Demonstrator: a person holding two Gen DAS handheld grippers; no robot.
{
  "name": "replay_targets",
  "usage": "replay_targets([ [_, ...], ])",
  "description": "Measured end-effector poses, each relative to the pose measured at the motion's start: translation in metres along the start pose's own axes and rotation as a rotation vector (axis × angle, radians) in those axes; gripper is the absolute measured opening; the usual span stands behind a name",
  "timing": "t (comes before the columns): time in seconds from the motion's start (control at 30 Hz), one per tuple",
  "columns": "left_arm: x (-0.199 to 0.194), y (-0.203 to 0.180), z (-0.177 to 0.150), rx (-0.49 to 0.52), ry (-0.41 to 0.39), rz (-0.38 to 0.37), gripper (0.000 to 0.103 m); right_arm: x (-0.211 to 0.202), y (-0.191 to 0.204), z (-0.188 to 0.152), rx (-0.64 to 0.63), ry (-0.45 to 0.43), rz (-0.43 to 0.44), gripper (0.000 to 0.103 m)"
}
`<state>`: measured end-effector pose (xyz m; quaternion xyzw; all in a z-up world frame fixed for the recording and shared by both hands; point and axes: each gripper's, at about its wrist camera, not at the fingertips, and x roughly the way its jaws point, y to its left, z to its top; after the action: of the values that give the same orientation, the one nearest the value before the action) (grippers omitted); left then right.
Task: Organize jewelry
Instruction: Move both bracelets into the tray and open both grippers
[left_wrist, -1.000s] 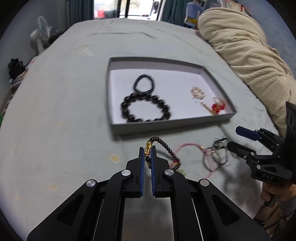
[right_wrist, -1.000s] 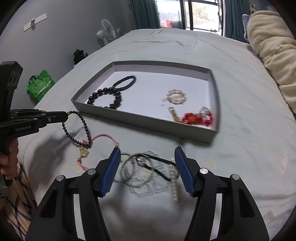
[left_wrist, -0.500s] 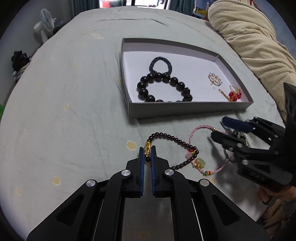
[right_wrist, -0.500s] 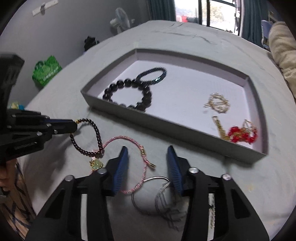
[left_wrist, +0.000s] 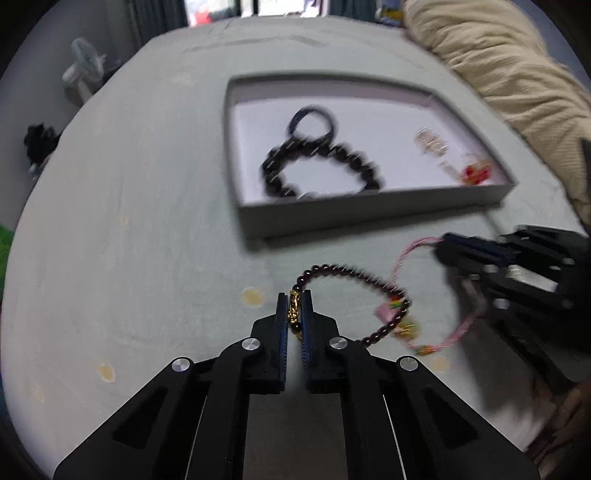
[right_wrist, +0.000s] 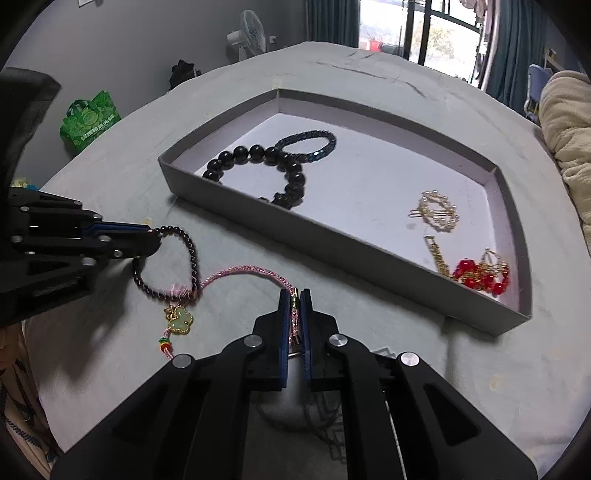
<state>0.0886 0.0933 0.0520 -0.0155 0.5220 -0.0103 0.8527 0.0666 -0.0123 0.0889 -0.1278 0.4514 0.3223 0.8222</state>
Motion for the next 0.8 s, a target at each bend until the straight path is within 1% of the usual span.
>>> replay_targets([
  [0.07, -0.015, -0.004, 0.002, 0.012, -0.053, -0.027, 0.006, -0.005, -0.003, 0.0, 0.007, -0.009, -0.006, 0.006],
  [0.2, -0.055, -0.008, 0.009, 0.017, -0.201, -0.143, 0.006, -0.021, -0.015, -0.001, 0.024, -0.037, -0.021, 0.006],
  [0.3, -0.074, -0.009, 0.014, 0.013, -0.28, -0.203, 0.006, -0.035, -0.026, -0.001, 0.048, -0.063, -0.029, 0.006],
  [0.37, -0.08, -0.006, 0.016, -0.003, -0.299, -0.242, 0.006, -0.044, -0.033, -0.001, 0.064, -0.079, -0.037, 0.006],
  [0.5, -0.081, -0.001, 0.02, -0.055, -0.303, -0.289, 0.006, -0.058, -0.05, -0.004, 0.101, -0.101, -0.061, 0.006],
  [0.63, -0.082, 0.002, 0.02, -0.066, -0.31, -0.259, 0.006, -0.07, -0.064, -0.006, 0.137, -0.122, -0.07, 0.006],
  [0.8, -0.078, 0.003, 0.022, -0.069, -0.297, -0.242, 0.006, -0.092, -0.081, 0.0, 0.191, -0.176, -0.071, 0.006],
])
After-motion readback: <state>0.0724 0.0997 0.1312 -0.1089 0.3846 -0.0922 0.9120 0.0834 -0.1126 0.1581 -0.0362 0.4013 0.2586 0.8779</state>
